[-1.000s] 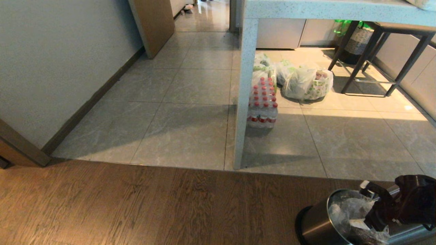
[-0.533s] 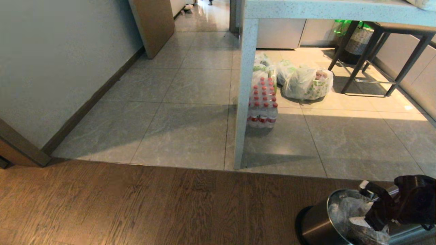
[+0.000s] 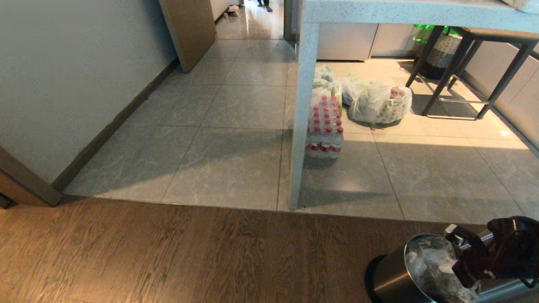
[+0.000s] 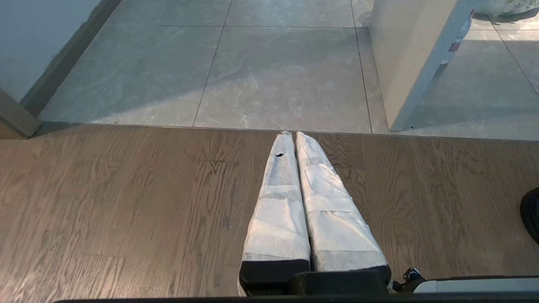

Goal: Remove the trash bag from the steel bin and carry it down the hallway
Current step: Pick up the trash bag

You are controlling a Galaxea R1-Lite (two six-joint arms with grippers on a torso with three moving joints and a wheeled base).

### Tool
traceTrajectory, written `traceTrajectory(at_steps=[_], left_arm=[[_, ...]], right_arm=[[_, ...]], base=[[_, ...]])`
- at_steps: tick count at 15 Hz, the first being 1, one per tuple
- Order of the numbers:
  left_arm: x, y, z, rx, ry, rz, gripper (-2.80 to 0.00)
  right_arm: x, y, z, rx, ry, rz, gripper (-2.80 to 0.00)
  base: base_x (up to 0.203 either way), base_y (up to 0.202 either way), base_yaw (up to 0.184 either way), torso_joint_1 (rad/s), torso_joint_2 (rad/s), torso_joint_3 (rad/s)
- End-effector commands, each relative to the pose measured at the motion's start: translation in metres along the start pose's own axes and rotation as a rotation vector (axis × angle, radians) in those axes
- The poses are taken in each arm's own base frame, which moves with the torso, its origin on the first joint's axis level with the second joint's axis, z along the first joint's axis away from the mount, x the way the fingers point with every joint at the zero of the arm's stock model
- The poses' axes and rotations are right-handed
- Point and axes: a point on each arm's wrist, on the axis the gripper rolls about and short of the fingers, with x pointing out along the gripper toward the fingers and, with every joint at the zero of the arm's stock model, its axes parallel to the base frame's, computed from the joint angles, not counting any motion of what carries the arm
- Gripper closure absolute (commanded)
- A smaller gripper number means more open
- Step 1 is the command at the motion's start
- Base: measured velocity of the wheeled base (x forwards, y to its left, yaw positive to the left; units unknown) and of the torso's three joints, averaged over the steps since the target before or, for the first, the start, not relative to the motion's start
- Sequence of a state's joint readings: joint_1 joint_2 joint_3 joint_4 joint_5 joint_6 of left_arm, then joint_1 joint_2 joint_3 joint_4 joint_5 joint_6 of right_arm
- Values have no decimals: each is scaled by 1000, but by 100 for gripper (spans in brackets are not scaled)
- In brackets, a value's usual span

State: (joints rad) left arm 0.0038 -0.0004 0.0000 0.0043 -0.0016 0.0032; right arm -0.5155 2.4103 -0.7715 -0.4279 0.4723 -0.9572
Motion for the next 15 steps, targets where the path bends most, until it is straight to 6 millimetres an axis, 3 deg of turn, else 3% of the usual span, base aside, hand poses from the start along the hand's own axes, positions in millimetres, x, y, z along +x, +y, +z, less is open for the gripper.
traceTrajectory(at_steps=[1, 9, 15], left_arm=[[0, 0, 0, 0, 2, 1, 0], [0, 0, 0, 0, 2, 1, 0], [0, 0, 0, 0, 2, 1, 0]], right_arm=[[-14, 2, 8, 47, -1, 4, 0], [-106, 19, 50, 282, -55, -50, 0], [-142, 37, 56, 357, -94, -90, 0]], base=[[0, 0, 0, 0, 0, 0], [0, 0, 0, 0, 0, 0], [0, 0, 0, 0, 0, 0]])
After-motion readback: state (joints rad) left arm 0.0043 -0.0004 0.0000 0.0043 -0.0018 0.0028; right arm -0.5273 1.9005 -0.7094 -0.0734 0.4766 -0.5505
